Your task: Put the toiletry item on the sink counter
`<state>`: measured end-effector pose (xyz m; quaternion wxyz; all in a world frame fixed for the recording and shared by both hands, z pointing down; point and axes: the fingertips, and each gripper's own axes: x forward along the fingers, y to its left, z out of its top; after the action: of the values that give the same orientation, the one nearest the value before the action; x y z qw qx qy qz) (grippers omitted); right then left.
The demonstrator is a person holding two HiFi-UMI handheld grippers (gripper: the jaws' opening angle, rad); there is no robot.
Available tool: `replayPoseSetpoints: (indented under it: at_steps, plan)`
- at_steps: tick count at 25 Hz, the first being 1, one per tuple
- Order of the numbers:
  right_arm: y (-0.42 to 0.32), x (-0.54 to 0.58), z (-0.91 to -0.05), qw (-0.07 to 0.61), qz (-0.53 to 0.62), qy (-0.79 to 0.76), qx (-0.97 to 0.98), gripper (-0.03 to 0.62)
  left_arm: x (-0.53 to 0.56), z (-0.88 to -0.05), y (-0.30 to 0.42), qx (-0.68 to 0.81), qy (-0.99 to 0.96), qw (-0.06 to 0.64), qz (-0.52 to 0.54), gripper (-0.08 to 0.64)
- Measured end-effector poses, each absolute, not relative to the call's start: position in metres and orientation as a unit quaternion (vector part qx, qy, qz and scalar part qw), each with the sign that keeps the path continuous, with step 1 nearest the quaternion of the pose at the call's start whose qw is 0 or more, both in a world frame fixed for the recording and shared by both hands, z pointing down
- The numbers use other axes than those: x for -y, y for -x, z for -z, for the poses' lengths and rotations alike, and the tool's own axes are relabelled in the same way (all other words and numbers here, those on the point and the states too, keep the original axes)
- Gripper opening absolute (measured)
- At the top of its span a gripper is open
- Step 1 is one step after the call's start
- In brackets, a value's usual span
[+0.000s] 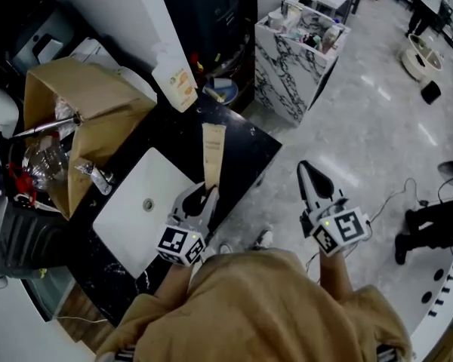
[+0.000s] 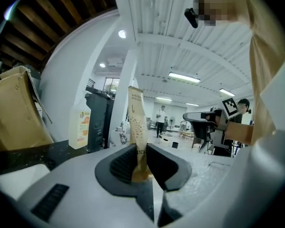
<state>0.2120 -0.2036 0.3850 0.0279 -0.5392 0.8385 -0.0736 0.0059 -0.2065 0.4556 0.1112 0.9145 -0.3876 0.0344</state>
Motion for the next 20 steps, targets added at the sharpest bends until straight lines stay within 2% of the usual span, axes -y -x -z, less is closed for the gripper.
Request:
replayPoseSetpoints:
  at_steps: [15,20]
  plan:
    - [-0.192,0.254,-0.399,0.032,0.090,0.477,-0.874,0.003,0.239,-0.469,0.012,0.454,-0.883,0.100,-0.068,0.064]
    - [-0.188,0.257,-0.397,0.032,0.087,0.471,-0.877,0.003,0.259,-0.490,0.015,0.465,-0.872,0.125,-0.084,0.064]
